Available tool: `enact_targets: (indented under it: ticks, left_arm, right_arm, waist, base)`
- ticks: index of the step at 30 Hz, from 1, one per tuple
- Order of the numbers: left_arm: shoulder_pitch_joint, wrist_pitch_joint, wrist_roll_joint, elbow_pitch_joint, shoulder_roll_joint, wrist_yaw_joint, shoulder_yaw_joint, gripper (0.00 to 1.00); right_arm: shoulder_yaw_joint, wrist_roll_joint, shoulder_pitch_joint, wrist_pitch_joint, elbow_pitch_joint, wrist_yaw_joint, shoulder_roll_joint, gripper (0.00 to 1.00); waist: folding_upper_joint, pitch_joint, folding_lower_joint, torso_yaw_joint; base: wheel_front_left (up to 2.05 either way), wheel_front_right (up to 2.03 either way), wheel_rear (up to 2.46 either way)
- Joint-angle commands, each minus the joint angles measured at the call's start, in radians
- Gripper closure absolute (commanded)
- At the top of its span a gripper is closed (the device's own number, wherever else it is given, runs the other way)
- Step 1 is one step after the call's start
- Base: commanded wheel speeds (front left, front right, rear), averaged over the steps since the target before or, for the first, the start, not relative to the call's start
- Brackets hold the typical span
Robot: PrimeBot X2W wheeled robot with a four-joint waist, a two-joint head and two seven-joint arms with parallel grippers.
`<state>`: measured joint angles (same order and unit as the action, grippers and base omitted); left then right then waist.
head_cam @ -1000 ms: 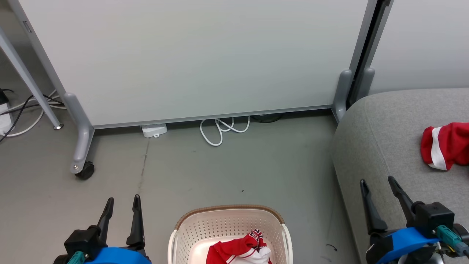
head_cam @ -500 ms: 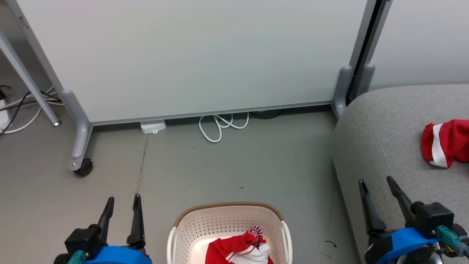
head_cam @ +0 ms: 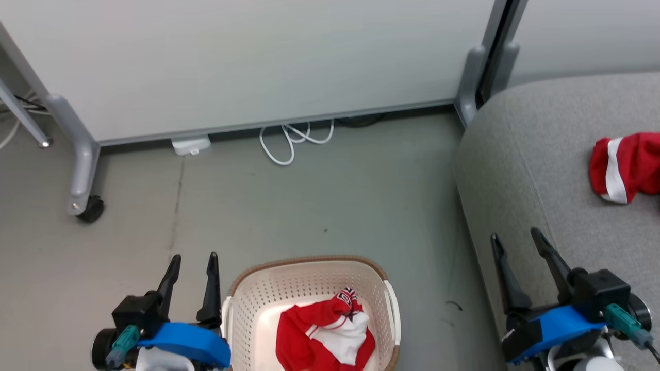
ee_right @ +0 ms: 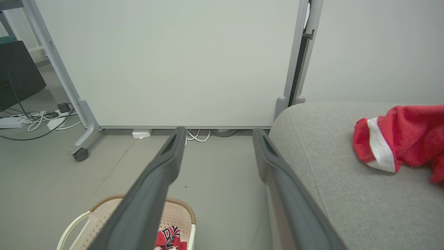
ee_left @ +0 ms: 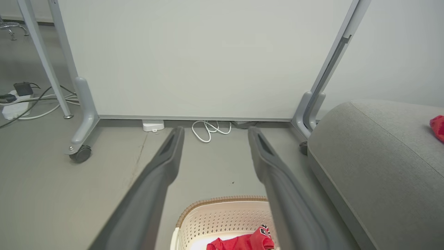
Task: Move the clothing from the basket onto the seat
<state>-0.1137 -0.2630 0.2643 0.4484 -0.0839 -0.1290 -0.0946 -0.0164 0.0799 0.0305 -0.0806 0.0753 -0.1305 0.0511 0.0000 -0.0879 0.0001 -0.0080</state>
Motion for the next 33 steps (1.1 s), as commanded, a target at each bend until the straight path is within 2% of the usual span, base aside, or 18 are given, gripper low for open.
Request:
enact_targets:
  ticks: [1, 10, 18, 25, 33]
  left_arm:
    - [-0.021, -0.003, 0.003, 0.004, 0.000, -0.001, -0.004, 0.00]
    - [-0.156, -0.003, 0.026, 0.100, -0.024, -0.002, -0.067, 0.00]
    - [-0.292, -0.003, 0.055, 0.261, -0.058, -0.002, -0.130, 0.00]
    - [-0.411, 0.005, 0.090, 0.423, -0.079, -0.002, -0.238, 0.00]
    - [-0.522, 0.041, 0.141, 0.536, -0.093, -0.002, -0.360, 0.00]
  right_arm:
    - [0.003, -0.008, 0.020, -0.004, -0.008, 0.000, -0.001, 0.00]
    - [0.057, 0.009, 0.110, -0.023, -0.038, 0.000, -0.001, 0.00]
    - [0.100, 0.030, 0.187, -0.062, -0.028, 0.000, -0.001, 0.00]
    - [0.127, 0.048, 0.233, -0.098, -0.030, 0.000, -0.001, 0.00]
    - [0.159, 0.064, 0.274, -0.125, -0.041, 0.000, -0.001, 0.00]
  waist:
    - [0.0000, -0.045, -0.0001, -0.029]
    - [0.0000, -0.245, -0.0001, -0.132]
    - [0.0000, -0.418, -0.0001, -0.226]
    - [0.0000, -0.542, -0.0001, -0.269]
    - [0.0000, -0.661, -0.0001, -0.294]
  base:
    - [0.00, 0.00, 0.00]
    - [0.00, 0.00, 0.00]
    - [0.00, 0.00, 0.00]
    - [0.00, 0.00, 0.00]
    - [0.00, 0.00, 0.00]
